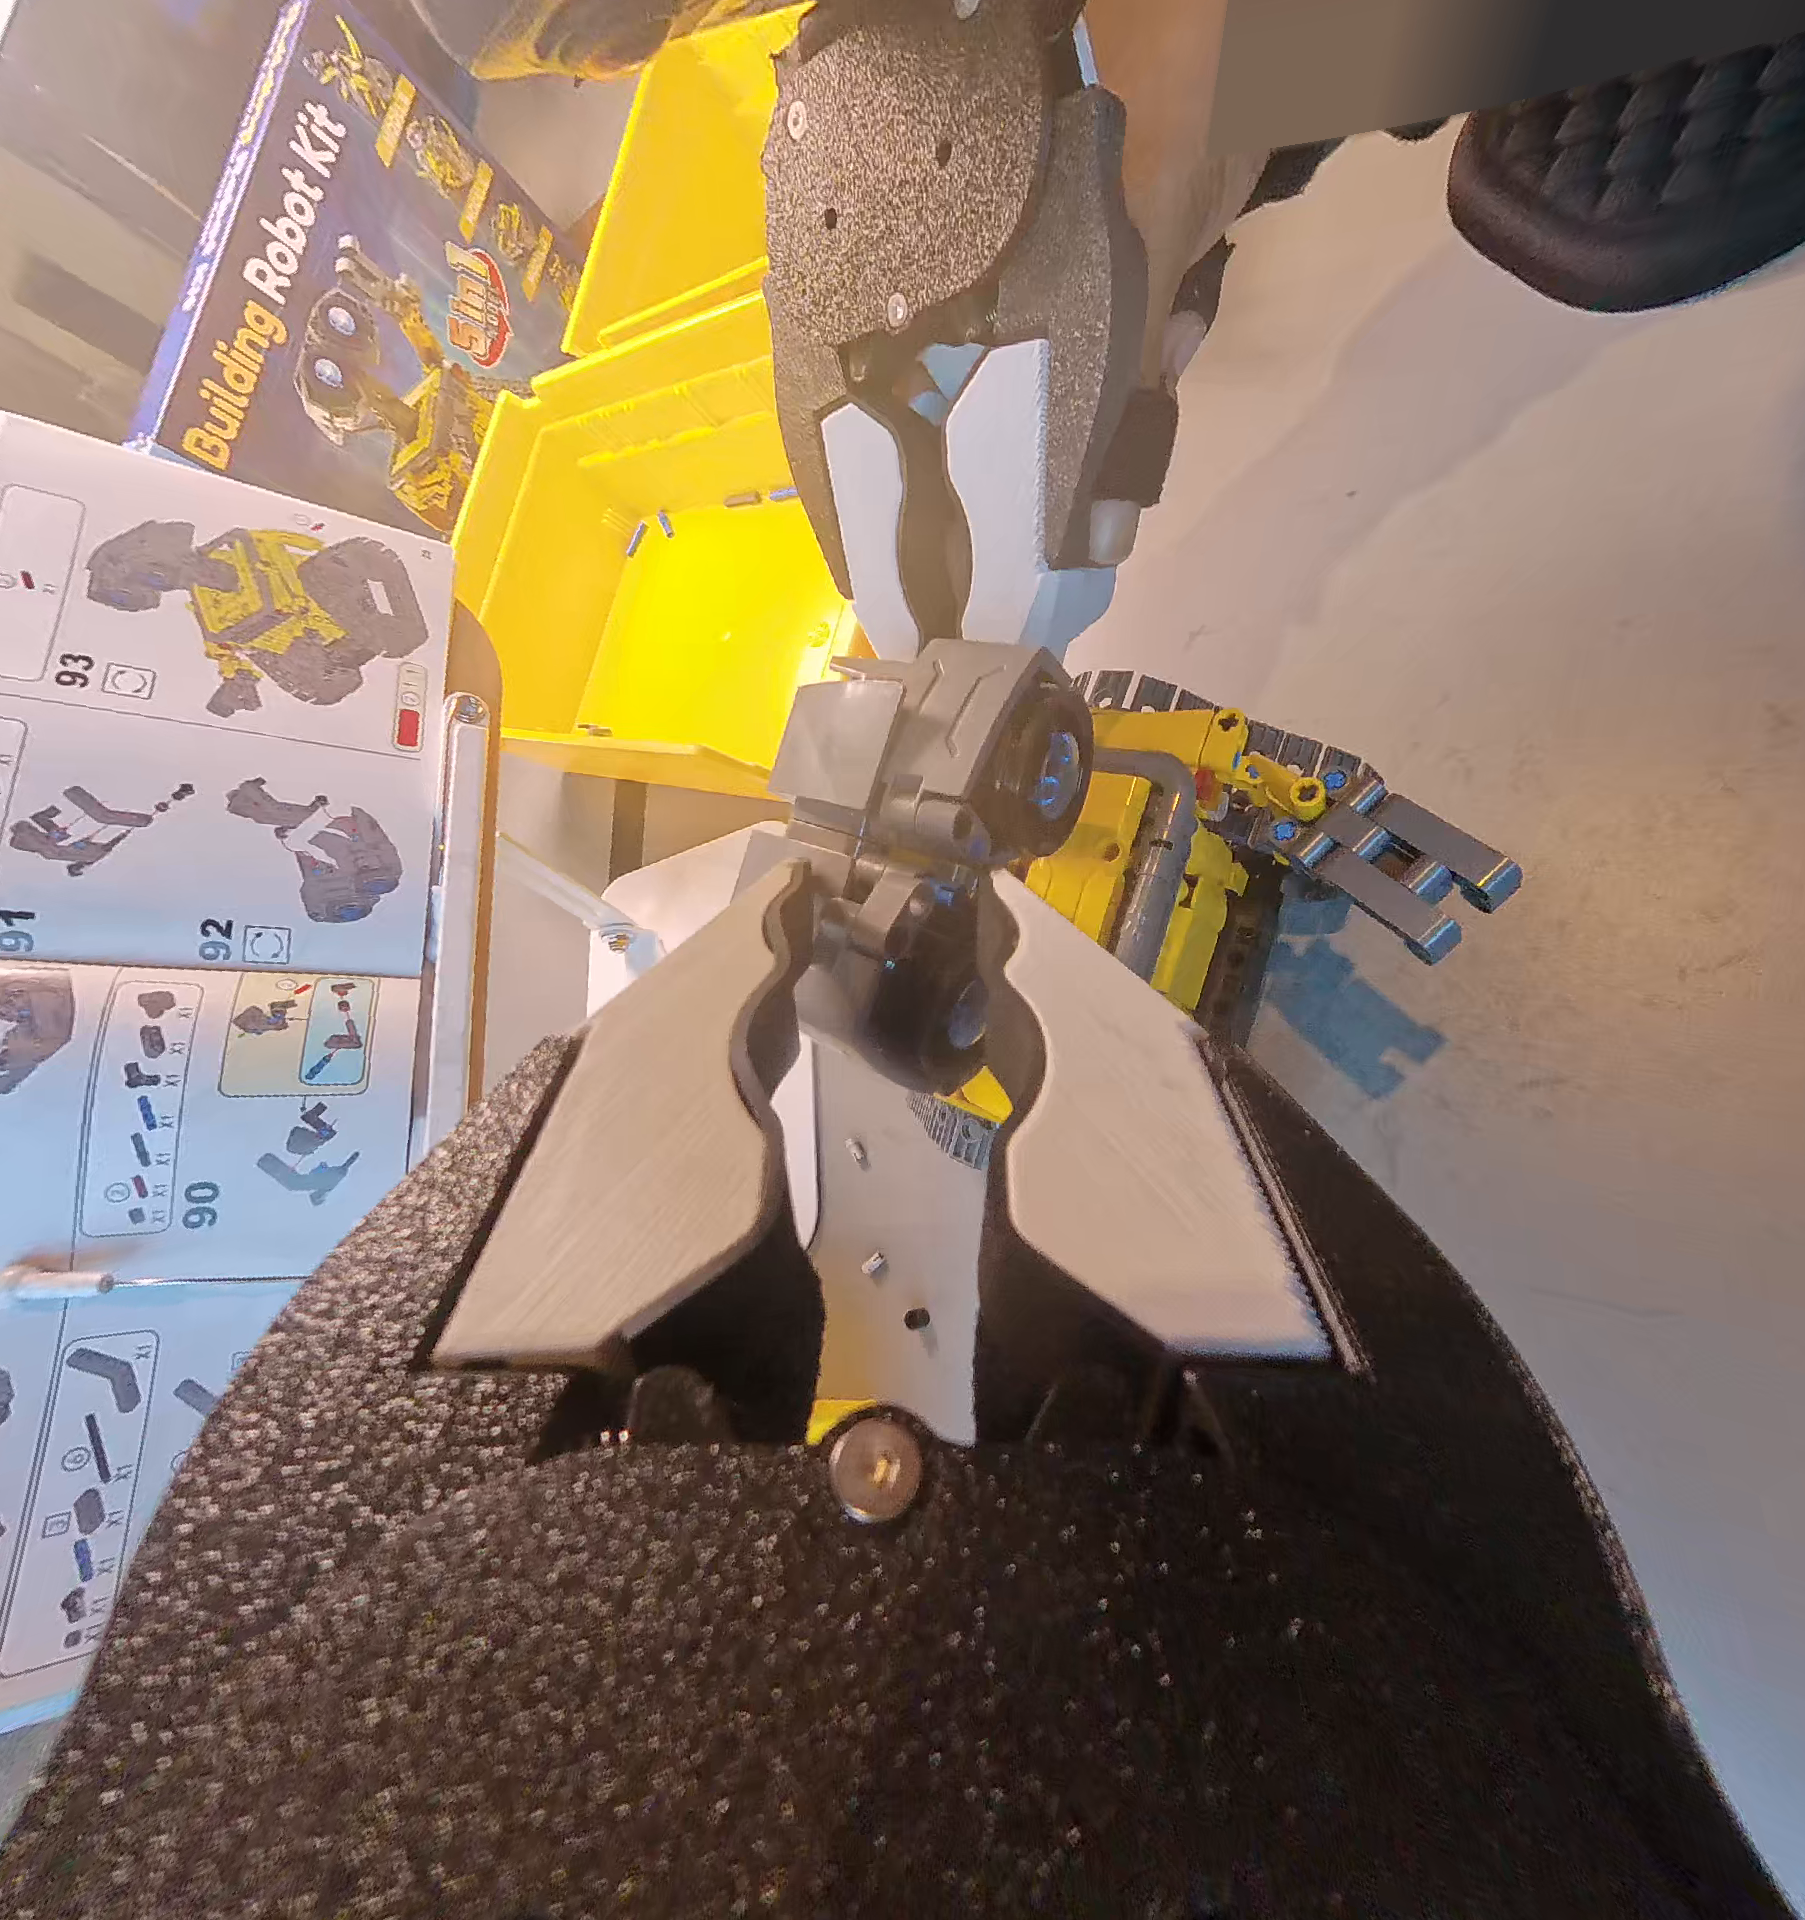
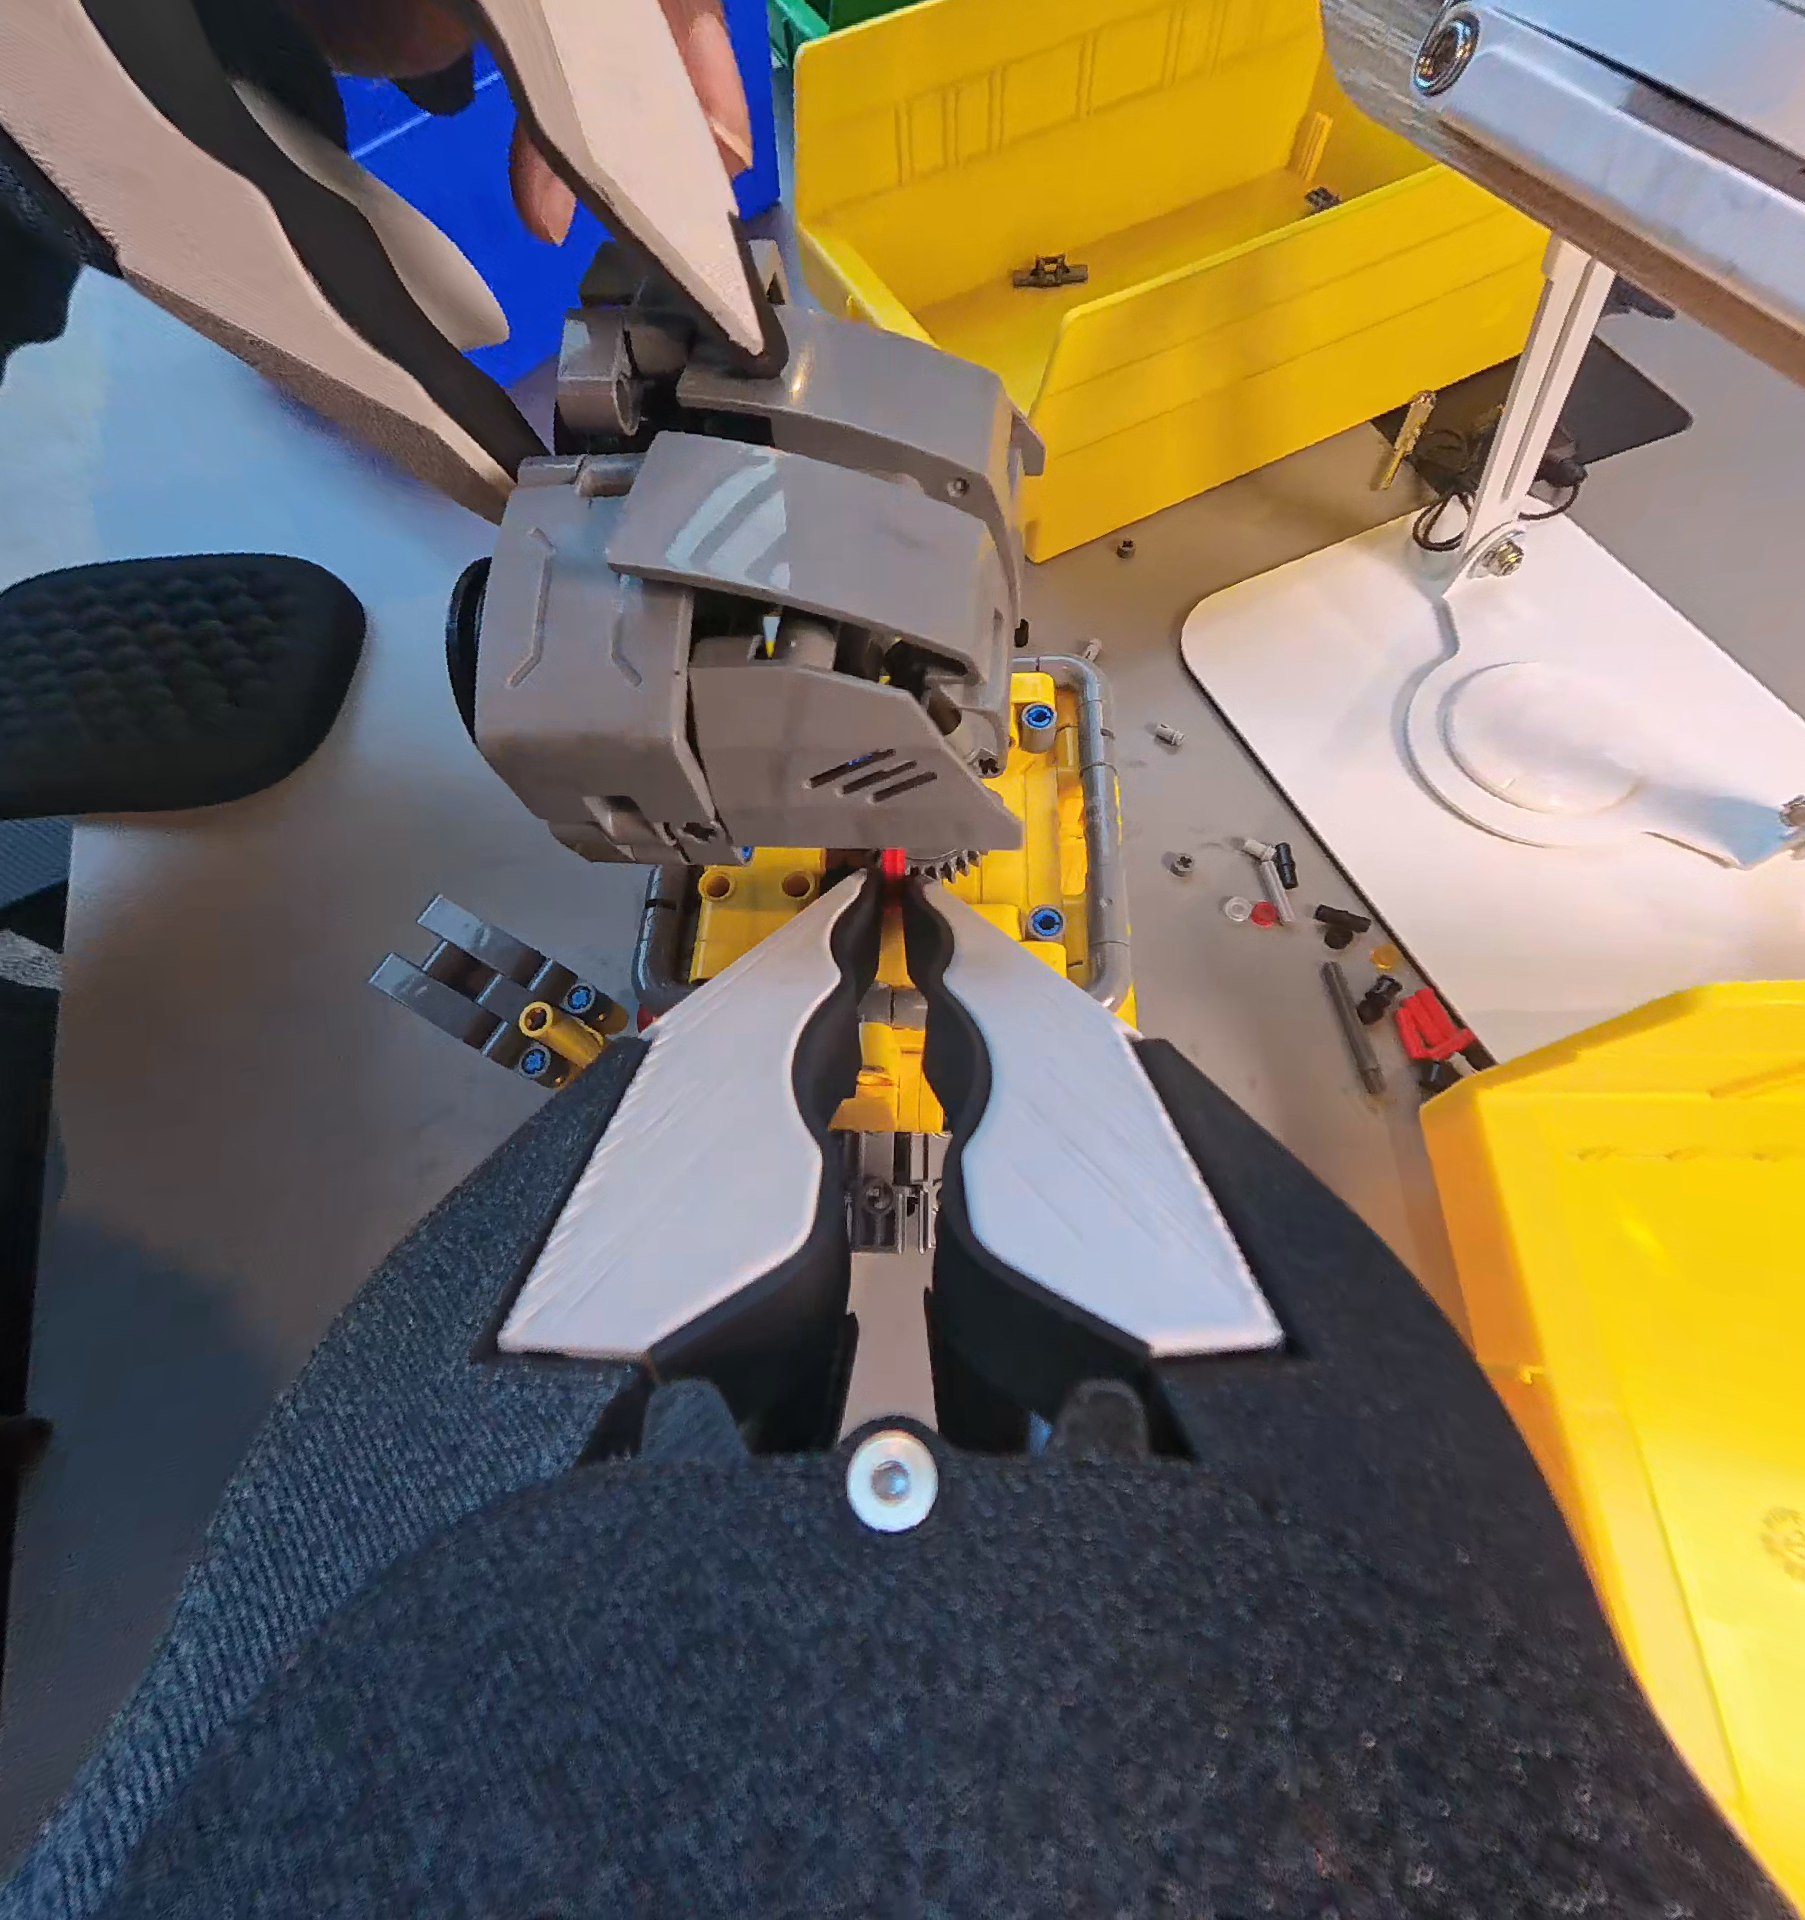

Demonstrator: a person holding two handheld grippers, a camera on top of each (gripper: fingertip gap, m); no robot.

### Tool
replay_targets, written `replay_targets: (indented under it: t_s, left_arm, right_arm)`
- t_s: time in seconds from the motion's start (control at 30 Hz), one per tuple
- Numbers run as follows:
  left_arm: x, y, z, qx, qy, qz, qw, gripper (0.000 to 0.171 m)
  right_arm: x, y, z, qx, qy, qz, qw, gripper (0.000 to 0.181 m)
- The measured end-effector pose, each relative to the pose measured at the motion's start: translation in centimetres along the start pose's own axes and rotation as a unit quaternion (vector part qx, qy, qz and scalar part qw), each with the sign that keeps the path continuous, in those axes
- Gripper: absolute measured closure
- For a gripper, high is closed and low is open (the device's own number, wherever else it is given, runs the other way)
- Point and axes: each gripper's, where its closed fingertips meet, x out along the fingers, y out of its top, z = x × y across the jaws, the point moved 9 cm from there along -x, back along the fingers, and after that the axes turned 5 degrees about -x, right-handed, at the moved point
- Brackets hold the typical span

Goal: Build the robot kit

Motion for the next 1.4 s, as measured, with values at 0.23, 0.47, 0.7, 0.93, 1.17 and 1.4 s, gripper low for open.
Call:
replay_targets:
  t_s: [0.23,0.47,0.7,0.93,1.17,1.4]
  left_arm:
    - [0.3,0.3,-0.8,-0.024,-0.018,0.007,1.000,0.142]
    - [1.1,0.9,-1.8,-0.046,0.009,0.024,0.999,0.146]
    - [-2.4,0.7,-2.7,-0.099,0.072,0.107,0.987,0.162]
    - [-8.8,-3.8,5.7,-0.275,0.080,0.232,0.929,0.163]
    - [-6.2,-6.6,16.9,-0.357,0.058,0.230,0.904,0.163]
    - [-2.3,-6.4,19.8,-0.226,0.074,0.067,0.969,0.162]
  right_arm:
    - [0.0,0.0,0.1,0.007,0.005,0.008,1.000,0.178]
    - [-0.5,-0.1,0.6,0.017,-0.006,0.025,1.000,0.178]
    - [-3.5,0.6,0.2,0.001,0.019,0.095,0.995,0.179]
    - [-5.4,1.4,-3.9,-0.067,0.077,0.099,0.990,0.178]
    - [-3.2,-2.8,-10.8,-0.082,0.180,0.018,0.980,0.178]
    - [-1.6,-7.0,-13.6,-0.055,0.160,-0.039,0.985,0.178]
